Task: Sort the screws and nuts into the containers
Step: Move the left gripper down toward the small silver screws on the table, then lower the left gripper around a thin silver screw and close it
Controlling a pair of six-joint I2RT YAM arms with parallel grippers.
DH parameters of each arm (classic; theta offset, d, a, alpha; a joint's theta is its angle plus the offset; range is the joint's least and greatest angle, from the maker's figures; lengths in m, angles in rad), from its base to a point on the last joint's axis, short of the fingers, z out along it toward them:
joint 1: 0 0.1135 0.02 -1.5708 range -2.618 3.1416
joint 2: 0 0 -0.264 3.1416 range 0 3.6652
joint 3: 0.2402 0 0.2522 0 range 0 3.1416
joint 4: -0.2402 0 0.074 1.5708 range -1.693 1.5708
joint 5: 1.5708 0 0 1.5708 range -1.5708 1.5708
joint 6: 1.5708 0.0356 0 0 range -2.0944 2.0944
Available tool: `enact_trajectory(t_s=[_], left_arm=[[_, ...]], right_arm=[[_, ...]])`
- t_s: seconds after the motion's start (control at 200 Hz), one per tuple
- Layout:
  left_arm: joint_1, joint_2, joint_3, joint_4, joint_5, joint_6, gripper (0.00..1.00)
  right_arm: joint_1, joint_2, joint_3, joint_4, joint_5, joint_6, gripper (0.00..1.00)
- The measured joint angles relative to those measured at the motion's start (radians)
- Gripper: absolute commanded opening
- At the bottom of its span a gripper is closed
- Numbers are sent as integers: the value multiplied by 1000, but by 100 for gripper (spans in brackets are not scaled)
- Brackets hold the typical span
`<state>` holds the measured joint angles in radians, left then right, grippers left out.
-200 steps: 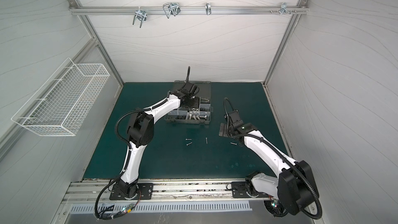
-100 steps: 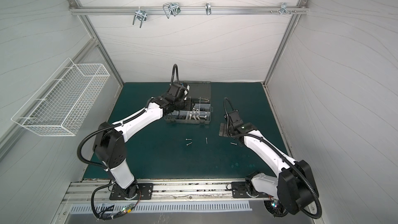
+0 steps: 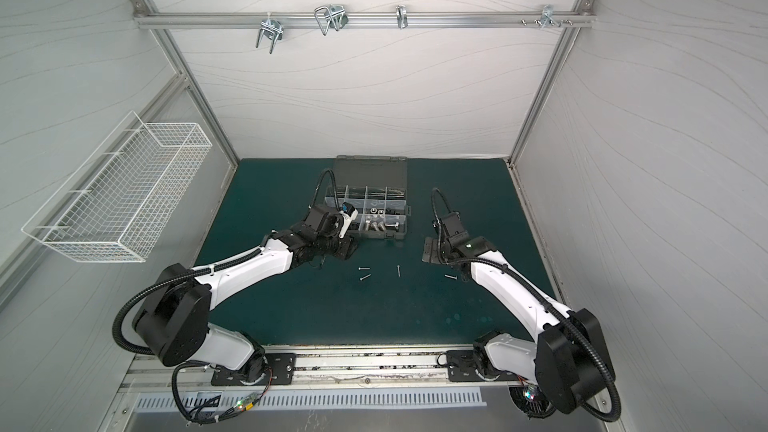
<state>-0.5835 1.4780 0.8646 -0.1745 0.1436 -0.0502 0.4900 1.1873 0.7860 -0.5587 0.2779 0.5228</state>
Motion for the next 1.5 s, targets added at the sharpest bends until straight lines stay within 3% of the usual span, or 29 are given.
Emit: enact_trajectory(t_s=[0.255,0.7,1.501], left_arm=[[-45,71,-11,23,53,125,44],[-111,190,126,-180,32,308,42],[-146,332,225,-298,-79,344,37]], right_arm=[[-2,0,0,0,-2,0,99],[-8,0,0,0,-4,0,99],[-13,0,0,-4,-11,-4,99]])
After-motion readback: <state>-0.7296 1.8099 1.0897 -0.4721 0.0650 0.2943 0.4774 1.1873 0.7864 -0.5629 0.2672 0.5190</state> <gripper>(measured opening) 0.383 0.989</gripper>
